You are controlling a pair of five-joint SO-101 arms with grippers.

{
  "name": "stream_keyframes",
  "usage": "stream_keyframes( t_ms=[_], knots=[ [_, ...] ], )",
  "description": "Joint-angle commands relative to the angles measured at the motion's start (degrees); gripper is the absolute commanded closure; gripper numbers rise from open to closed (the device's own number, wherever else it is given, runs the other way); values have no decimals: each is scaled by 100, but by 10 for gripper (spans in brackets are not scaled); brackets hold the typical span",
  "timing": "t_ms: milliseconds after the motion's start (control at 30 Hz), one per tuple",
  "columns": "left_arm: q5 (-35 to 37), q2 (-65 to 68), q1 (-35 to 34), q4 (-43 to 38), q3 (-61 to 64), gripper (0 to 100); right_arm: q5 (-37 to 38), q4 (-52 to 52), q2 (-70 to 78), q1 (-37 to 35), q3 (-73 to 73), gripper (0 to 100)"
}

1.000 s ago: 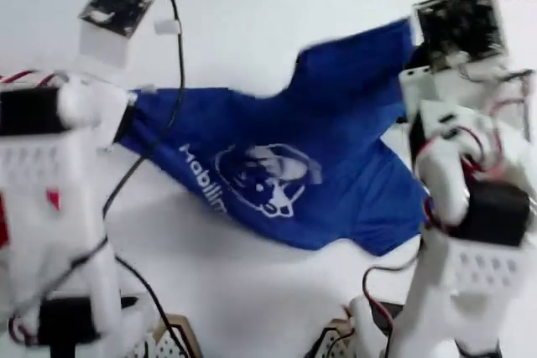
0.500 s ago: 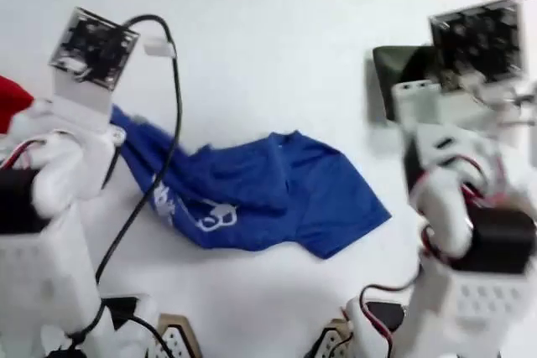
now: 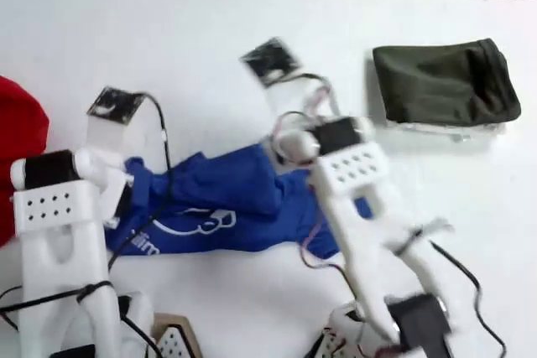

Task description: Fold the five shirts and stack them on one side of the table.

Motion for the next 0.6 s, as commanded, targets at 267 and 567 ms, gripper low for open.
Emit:
stream_keyframes(
  t_ms=[267,567],
  knots=[
    [-167,-70,-563,-519,224,976,-993,822,3231,-479,-2593,766],
    [-378,-70,-554,-721,251,976,-1178,2193,4154,-752,-3982,768]
  ],
)
